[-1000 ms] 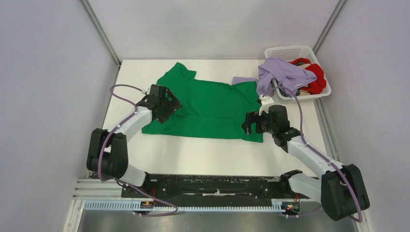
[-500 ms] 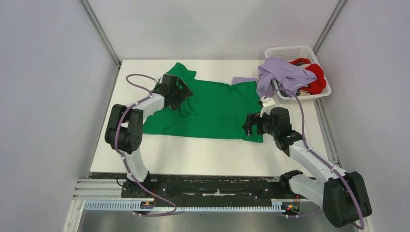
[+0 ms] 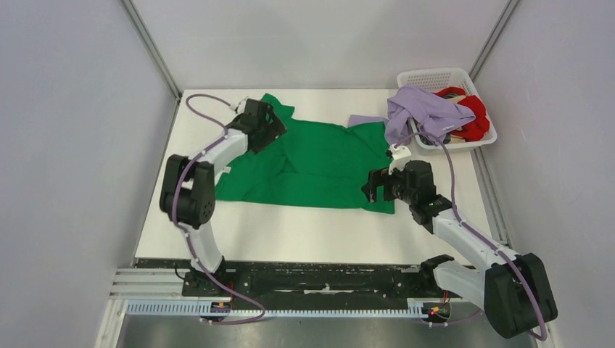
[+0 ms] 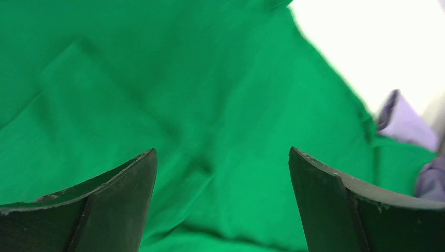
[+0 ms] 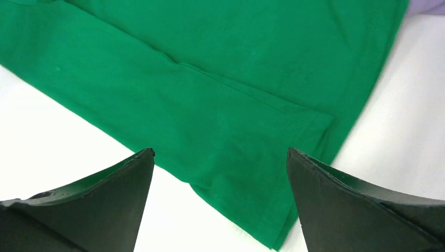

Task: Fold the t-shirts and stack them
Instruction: Fold the flattened tshirt in 1/3 of the way

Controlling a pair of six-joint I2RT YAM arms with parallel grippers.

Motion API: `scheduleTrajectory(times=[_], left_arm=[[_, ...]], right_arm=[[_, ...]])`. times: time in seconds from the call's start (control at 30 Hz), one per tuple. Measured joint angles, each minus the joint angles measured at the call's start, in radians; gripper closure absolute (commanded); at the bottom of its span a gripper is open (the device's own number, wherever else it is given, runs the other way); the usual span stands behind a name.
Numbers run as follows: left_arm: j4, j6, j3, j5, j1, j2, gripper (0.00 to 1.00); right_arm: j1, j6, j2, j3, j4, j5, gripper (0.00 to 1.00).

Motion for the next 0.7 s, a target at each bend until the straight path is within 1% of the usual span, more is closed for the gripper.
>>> scheduleTrajectory(times=[0.1, 0.2, 0.3, 0.4, 0.43, 0.57, 0.7], left_arm=[[0.029, 0.007, -0.19, -0.032, 0.001, -0.145, 0.0], [0.096, 0.003, -0.385, -0.037, 0.021, -0.287, 0.0], [0.151, -0.012, -0.441, 0.012, 0.075, -0.272, 0.0], [0.2, -0.038, -0.471, 0.063, 0.132, -0.205, 0.0], [0.217, -0.051, -0.481, 0.079, 0.144, -0.206, 0.0], [0.237, -0.056, -0.549, 0.062, 0.143, -0.262, 0.0], [0.199, -0.056, -0.665, 0.018, 0.138, -0.388, 0.0]], right_arm=[[0.043, 0.004, 0.04, 0.001, 0.039, -0.001, 0.02], [0.139, 0.007, 0.129, 0.012, 0.057, 0.025, 0.02], [0.203, 0.021, 0.232, 0.042, 0.064, 0.066, 0.02], [0.217, 0.044, 0.321, 0.056, 0.082, 0.113, 0.02], [0.22, 0.052, 0.344, 0.056, 0.084, 0.126, 0.02], [0.261, 0.072, 0.364, 0.056, 0.107, 0.187, 0.02], [0.336, 0.085, 0.336, 0.029, 0.096, 0.269, 0.02]])
